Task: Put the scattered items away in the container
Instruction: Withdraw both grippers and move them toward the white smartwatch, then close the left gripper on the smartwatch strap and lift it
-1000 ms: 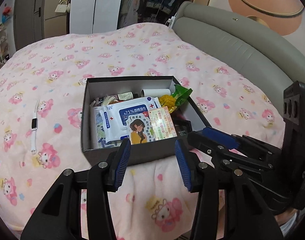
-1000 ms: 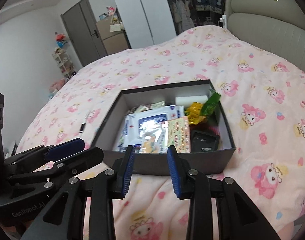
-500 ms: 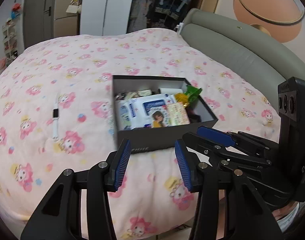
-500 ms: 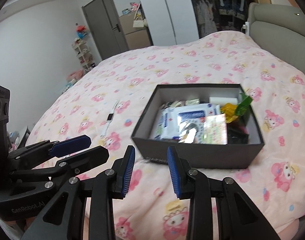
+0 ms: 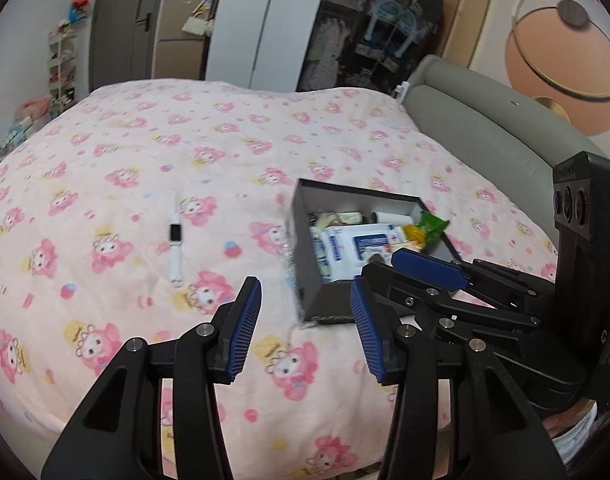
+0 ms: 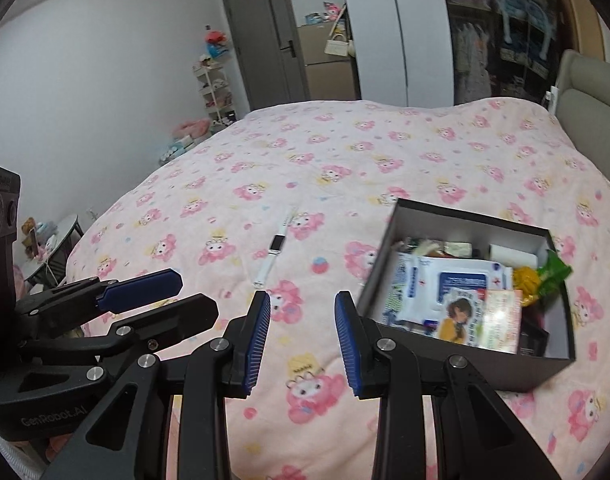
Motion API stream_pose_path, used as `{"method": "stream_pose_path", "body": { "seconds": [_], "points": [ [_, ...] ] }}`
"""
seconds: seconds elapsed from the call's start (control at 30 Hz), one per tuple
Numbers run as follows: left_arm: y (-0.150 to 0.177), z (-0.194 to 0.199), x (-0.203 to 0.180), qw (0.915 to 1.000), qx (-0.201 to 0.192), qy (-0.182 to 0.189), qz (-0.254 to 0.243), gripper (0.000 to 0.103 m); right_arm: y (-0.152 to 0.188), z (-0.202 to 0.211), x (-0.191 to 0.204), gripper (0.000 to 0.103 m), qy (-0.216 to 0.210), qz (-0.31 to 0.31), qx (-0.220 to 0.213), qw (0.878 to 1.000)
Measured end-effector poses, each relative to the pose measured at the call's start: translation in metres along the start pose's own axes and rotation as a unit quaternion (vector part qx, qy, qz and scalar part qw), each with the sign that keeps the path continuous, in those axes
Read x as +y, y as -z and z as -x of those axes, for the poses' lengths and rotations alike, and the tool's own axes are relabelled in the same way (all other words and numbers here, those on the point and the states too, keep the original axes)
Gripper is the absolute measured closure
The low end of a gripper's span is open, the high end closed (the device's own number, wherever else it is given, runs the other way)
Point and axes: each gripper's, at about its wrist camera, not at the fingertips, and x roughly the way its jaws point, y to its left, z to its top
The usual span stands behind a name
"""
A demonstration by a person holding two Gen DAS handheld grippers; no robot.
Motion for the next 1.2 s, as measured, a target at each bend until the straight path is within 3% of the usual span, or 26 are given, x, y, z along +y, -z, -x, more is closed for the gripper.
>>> {"method": "stream_pose_path", "body": {
  "seconds": [0.17, 0.27, 0.5, 0.57, 0.7, 0.87, 1.03, 1.2],
  "points": [
    [0.012, -0.009, 0.032, 0.9993, 0.003, -0.021, 0.031, 0.056, 0.011, -0.03, 0.013, 0.074, -0.004, -0.017, 0.011, 1.0],
    [0.015, -0.023, 0.054, 0.9982, 0.013, -0.021, 0.054, 0.056, 0.01, -0.058, 0.025, 0.074, 0.004, 0.016, 0.029, 0.999],
    [-0.006, -0.066, 0.099, 0.9963, 0.013, -0.03, 0.08, 0.055, -0.011, -0.108, 0.031, 0.074, 0.009, 0.018, 0.041, 0.999],
    [-0.004, -0.084, 0.114, 0.993, 0.001, -0.061, 0.101, 0.055, -0.011, -0.126, 0.025, 0.074, 0.013, 0.006, 0.053, 0.999],
    [0.012, -0.117, 0.146, 0.9844, -0.004, -0.074, 0.16, 0.056, -0.001, -0.162, 0.011, 0.074, 0.021, -0.015, 0.086, 0.996],
    [0.021, -0.156, 0.178, 0.9772, 0.023, -0.071, 0.199, 0.057, -0.006, -0.19, 0.024, 0.073, 0.017, 0.022, 0.093, 0.995],
    [0.018, -0.18, 0.201, 0.9745, 0.028, -0.063, 0.214, 0.058, -0.013, -0.227, 0.028, 0.073, -0.007, 0.002, 0.114, 0.993],
    [0.016, -0.207, 0.221, 0.9714, 0.056, -0.018, 0.23, 0.073, -0.007, -0.266, 0.03, 0.075, 0.0, -0.01, 0.146, 0.989]
  ]
}}
